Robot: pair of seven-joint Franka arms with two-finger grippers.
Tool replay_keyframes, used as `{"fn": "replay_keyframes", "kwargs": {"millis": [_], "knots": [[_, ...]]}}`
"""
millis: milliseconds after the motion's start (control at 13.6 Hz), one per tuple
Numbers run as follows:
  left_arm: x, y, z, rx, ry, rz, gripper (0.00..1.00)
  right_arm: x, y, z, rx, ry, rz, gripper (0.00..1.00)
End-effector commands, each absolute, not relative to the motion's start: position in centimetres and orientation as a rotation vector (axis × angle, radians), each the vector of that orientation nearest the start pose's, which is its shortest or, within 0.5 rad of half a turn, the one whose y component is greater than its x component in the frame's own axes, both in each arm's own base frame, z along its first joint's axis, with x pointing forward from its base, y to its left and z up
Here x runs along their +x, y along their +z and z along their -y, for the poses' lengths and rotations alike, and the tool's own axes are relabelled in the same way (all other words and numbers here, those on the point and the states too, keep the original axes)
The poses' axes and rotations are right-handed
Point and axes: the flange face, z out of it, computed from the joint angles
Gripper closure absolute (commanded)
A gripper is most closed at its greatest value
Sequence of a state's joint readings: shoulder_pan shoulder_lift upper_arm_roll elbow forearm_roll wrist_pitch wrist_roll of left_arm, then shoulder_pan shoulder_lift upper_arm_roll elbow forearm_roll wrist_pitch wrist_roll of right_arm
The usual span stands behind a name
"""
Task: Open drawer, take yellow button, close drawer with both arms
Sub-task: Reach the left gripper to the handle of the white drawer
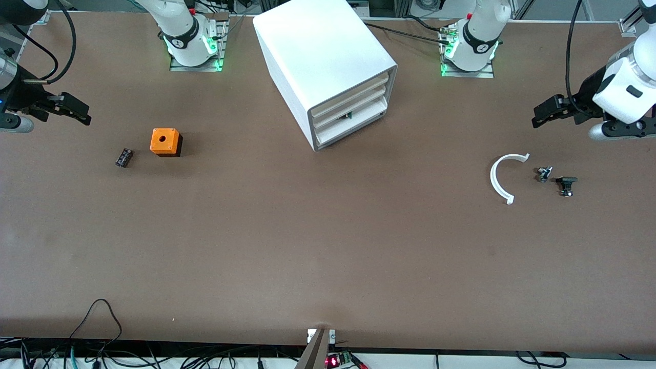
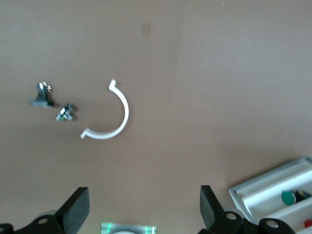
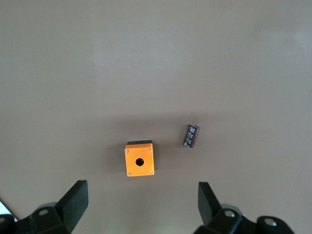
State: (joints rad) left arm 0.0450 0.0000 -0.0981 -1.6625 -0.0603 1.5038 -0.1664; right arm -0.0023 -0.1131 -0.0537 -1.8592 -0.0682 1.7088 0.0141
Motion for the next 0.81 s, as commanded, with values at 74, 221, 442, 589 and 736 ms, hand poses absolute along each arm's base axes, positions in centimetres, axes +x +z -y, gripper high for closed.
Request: {"fn": "replay_keyframes", "kwargs": {"millis": [74, 221, 442, 589, 736], "knots": [[56.4, 51.1, 4.3, -3.194, 0.581, 0.07, 0.0, 52.0, 56.2, 3.6, -3.176, 0.066, -0.066, 0.0], [56.4, 48.6, 5.7, -3.272, 0.73, 0.065, 0.0, 52.0, 56.1, 3.1, -3.165, 0.069, -0.06, 0.0], [55.3, 40.4, 9.0, -3.453, 1.15, 0.119, 0.0, 52.1, 55.9, 2.7, -3.145, 0.075, -0.006, 0.0], [54.0, 36.2, 12.2, -3.574, 1.296, 0.113, 0.0, 51.8, 55.6, 2.3, -3.106, 0.114, 0.005, 0.0], [51.9, 33.0, 17.0, -3.651, 1.375, -0.093, 0.0, 51.6, 55.5, 2.0, -3.07, 0.145, 0.03, 0.0]]}}
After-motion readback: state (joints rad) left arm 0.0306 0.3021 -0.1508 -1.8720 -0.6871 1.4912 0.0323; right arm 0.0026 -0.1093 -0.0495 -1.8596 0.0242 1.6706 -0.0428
